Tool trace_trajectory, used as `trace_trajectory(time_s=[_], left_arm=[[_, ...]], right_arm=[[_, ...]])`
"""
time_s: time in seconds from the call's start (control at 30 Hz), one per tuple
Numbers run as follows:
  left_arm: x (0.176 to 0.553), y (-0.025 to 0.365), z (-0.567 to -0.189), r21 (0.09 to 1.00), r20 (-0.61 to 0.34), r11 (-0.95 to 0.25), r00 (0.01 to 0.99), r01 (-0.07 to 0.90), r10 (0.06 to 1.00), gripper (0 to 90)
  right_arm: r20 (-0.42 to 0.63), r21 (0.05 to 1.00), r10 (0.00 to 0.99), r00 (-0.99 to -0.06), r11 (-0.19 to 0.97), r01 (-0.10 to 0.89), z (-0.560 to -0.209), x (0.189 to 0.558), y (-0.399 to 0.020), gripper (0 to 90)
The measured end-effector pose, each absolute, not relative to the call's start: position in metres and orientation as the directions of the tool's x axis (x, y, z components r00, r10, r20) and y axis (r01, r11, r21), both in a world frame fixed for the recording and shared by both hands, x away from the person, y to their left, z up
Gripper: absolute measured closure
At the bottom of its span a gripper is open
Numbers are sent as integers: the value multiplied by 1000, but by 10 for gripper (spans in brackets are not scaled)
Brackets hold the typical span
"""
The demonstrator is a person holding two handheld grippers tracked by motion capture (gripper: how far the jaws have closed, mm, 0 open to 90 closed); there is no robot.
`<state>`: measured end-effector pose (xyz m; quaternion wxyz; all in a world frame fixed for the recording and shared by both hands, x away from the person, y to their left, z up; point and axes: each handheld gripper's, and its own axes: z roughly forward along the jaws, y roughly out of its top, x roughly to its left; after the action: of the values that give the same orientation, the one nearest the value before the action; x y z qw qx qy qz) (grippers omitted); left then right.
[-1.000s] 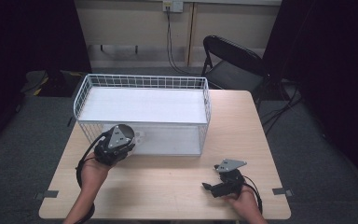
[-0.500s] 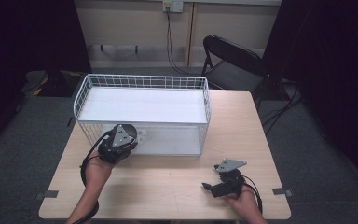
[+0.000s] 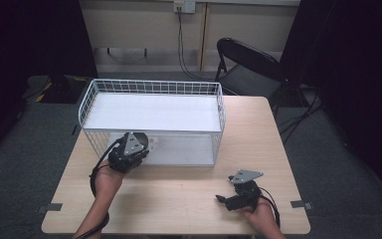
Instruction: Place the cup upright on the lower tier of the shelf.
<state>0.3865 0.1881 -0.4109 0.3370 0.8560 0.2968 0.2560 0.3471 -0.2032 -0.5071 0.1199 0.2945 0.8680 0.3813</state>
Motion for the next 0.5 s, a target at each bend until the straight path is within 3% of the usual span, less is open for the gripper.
trace_trajectory(time_s=[0.5], left_arm=[[391, 186, -412, 732, 248, -596, 684, 331, 686, 824]], right_arm=[[16, 732, 602, -798, 536, 420, -507, 347, -203, 125]])
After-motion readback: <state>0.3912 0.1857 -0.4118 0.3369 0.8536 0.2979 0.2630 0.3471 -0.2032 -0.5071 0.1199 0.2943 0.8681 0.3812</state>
